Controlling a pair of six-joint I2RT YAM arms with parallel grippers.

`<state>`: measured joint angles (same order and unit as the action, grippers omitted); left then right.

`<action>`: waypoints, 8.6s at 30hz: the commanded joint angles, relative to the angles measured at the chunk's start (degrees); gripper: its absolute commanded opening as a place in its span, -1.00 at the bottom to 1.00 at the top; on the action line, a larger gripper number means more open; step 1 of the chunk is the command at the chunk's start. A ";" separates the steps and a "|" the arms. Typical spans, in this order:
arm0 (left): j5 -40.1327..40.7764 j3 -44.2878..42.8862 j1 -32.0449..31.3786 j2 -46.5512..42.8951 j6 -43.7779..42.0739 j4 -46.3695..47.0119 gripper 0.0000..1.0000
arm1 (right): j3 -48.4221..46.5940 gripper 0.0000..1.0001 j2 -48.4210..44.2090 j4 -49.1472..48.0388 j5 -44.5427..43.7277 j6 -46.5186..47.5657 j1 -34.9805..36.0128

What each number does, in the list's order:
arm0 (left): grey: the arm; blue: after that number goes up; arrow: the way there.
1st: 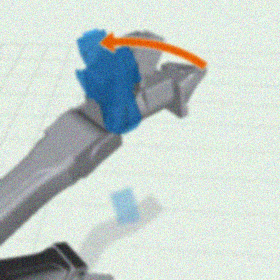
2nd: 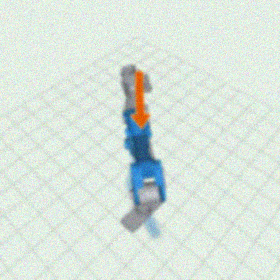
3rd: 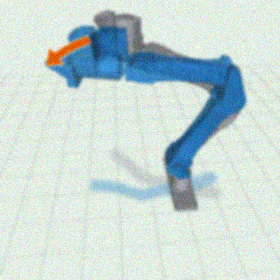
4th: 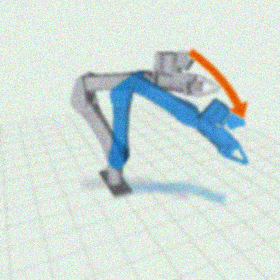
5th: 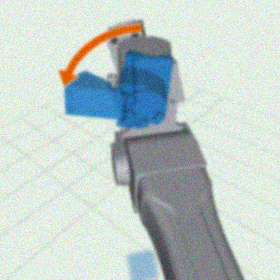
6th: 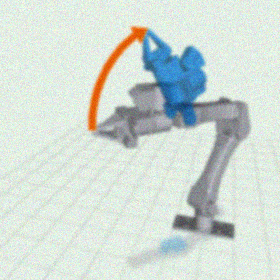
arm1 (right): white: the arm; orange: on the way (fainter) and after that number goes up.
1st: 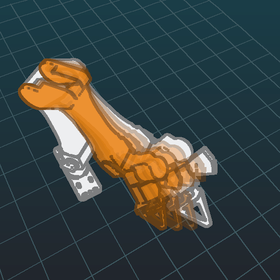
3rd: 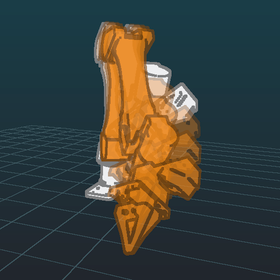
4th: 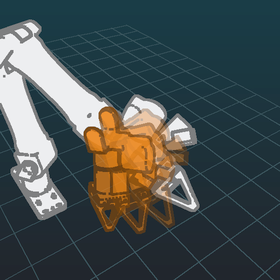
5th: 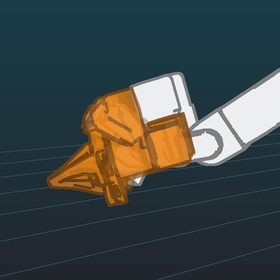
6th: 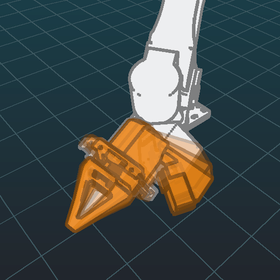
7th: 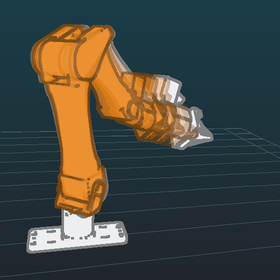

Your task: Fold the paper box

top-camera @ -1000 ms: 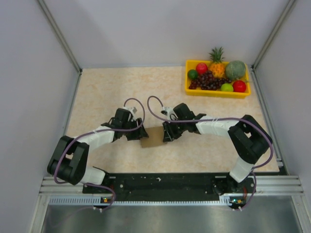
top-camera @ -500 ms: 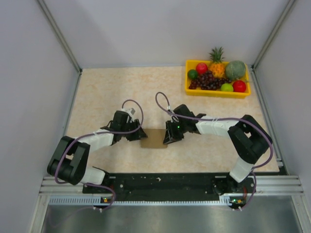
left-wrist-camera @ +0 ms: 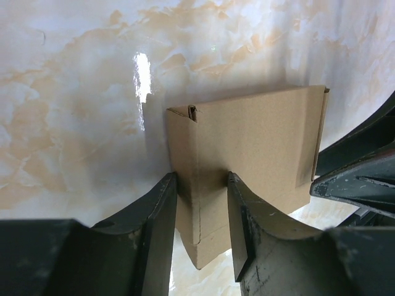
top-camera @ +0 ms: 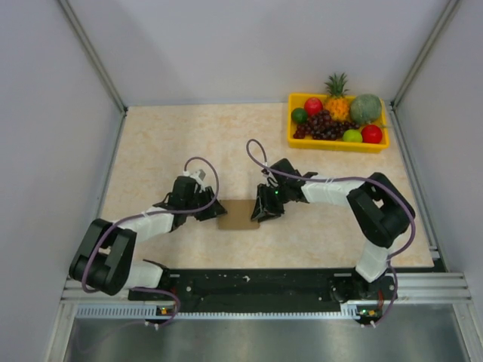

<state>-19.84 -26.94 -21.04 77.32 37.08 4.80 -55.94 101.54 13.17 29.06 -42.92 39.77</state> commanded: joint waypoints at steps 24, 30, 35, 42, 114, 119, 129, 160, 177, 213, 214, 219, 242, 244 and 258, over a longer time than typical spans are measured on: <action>3.22 -3.73 -1.11 -3.05 -3.94 -8.57 -1.00 | 1.27 -0.10 -8.46 -3.85 -5.15 24.55 -1.62; 4.89 -4.79 -1.11 -2.79 -3.60 -11.21 -1.00 | 4.17 -0.09 -11.36 -6.40 -2.62 23.76 -1.71; 5.68 -5.05 -1.11 -2.70 -1.93 -11.74 -1.00 | 5.67 -0.21 -10.75 -8.86 -0.23 23.93 -1.63; 6.91 -5.23 -1.11 -3.75 -0.17 -12.44 -1.00 | 6.63 -0.35 -9.52 -11.41 2.14 21.39 -0.92; 5.86 0.83 -4.36 -8.41 4.05 -5.41 -1.00 | 5.05 -0.68 5.42 -19.99 15.33 -5.58 0.40; 5.86 1.71 -4.63 -9.47 4.49 -5.24 -1.00 | 9.18 -0.61 5.51 -24.77 14.02 -14.82 -0.57; 6.04 3.82 -6.12 -10.52 5.81 -2.51 -1.00 | 17.44 -0.43 3.76 -37.33 7.59 -34.76 -1.01; 6.21 6.37 -11.83 -10.78 8.36 3.64 -1.00 | 25.27 -0.26 10.08 -63.87 8.03 -57.97 3.30; 10.16 3.83 -11.31 -20.80 1.33 -6.54 0.06 | 32.74 -0.03 -4.83 -47.30 -2.94 -27.25 -1.89; -27.27 5.49 -3.31 -20.71 6.94 -3.39 0.68 | 16.49 0.23 -21.47 -19.08 8.38 0.56 4.70; -28.14 5.49 -3.31 -21.67 9.04 -3.30 0.68 | 15.61 0.23 -21.12 -17.40 9.60 -1.10 4.79; -29.12 2.60 -3.31 -23.53 12.92 -9.36 0.67 | 15.24 0.20 -19.19 -17.55 15.75 -10.76 3.65; -22.36 -3.13 -4.80 -18.87 29.44 -13.78 0.57 | 25.10 0.19 -10.83 -45.43 23.06 -58.86 -8.82; -21.57 -2.33 -4.89 -18.52 31.12 -11.39 0.56 | 25.09 0.19 -10.31 -46.65 23.67 -59.91 -9.53; -11.97 -12.36 -4.36 -20.72 3.35 -27.57 0.63 | 5.64 0.40 -19.88 -2.75 18.21 6.03 -14.82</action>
<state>-34.46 -40.25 -25.82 59.00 48.47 -21.82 -35.16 85.97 -15.20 52.82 -81.30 23.05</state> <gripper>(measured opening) 0.813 0.666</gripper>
